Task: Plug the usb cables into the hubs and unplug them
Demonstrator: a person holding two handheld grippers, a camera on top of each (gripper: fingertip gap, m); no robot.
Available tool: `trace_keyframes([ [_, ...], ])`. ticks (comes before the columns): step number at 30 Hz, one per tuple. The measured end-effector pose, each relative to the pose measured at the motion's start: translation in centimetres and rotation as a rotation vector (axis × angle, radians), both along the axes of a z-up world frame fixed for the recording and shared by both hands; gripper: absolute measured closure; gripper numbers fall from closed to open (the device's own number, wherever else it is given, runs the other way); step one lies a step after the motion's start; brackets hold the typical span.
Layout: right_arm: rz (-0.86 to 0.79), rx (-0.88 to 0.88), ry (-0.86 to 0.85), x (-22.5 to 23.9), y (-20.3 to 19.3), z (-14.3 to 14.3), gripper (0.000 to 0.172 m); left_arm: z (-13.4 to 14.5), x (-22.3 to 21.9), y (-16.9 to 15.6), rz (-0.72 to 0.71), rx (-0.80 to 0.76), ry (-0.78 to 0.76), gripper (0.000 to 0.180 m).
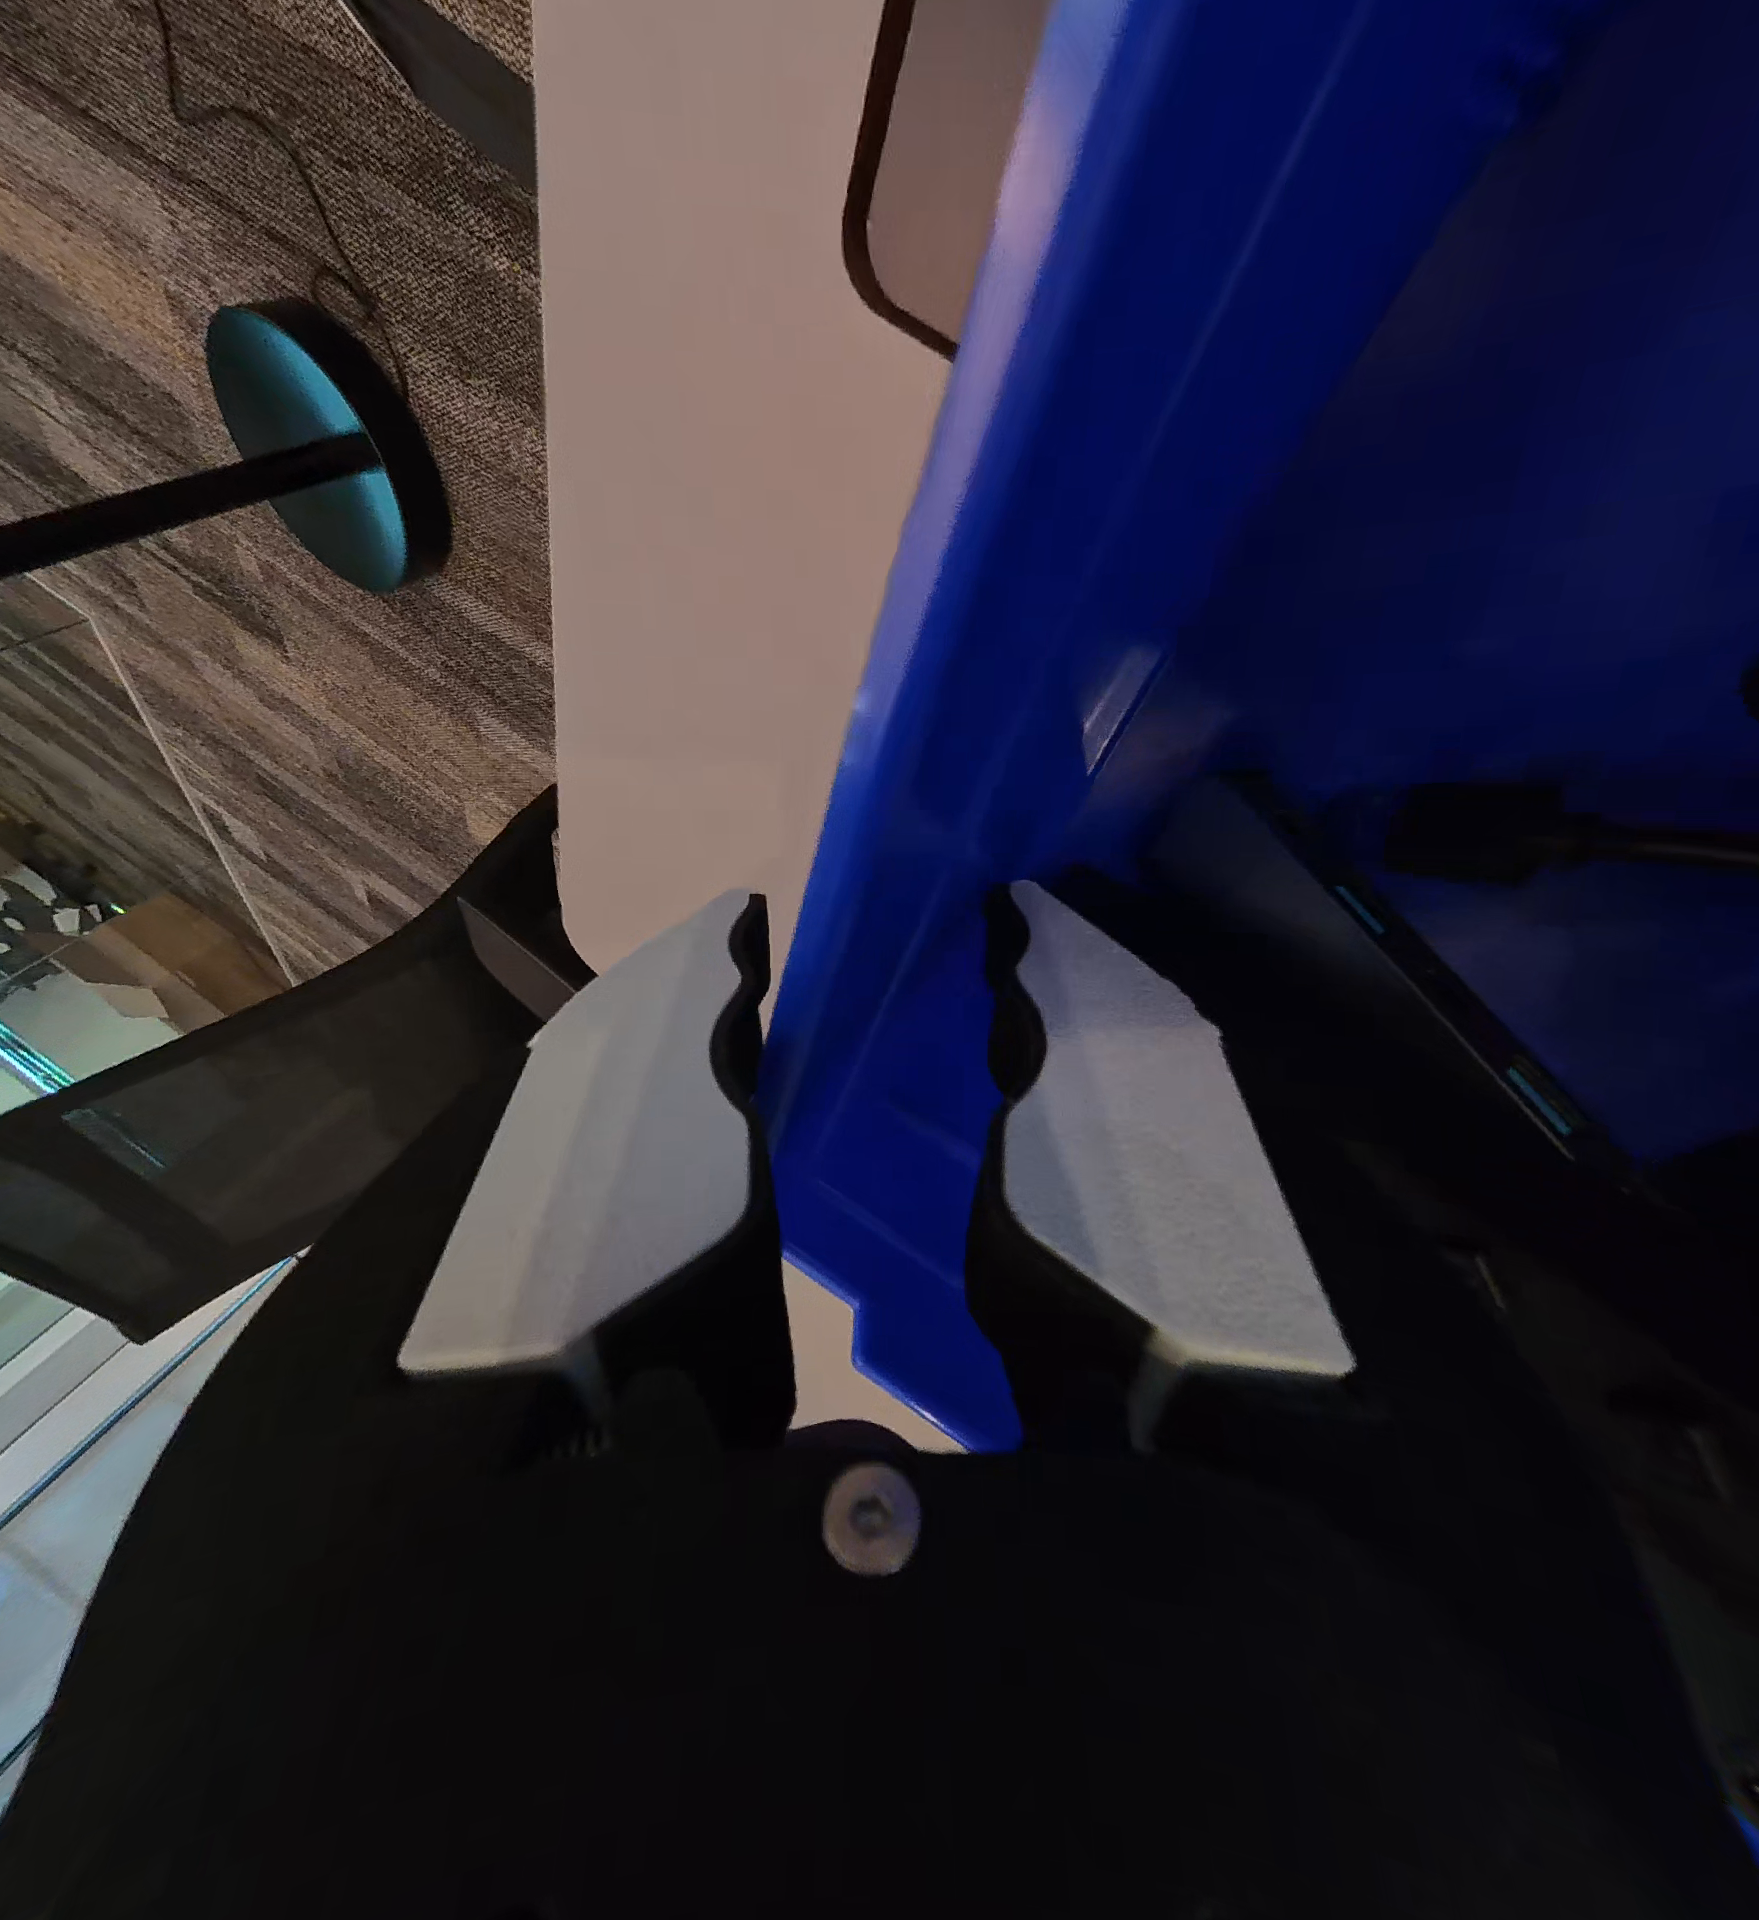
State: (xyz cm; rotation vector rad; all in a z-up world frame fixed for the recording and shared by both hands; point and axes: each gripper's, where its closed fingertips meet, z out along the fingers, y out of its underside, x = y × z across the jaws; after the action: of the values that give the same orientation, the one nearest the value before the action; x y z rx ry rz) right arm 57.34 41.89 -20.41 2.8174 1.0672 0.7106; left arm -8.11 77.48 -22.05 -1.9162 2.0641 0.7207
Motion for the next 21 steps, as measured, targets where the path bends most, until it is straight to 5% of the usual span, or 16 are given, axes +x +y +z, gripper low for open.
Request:
trace_keyframes([
  [21, -0.116, 0.014, 0.014, 1.7, 0.4, 0.0, 0.147, 0.2, 1.1, -1.6, -0.112, 0.039, -0.032, 0.139],
])
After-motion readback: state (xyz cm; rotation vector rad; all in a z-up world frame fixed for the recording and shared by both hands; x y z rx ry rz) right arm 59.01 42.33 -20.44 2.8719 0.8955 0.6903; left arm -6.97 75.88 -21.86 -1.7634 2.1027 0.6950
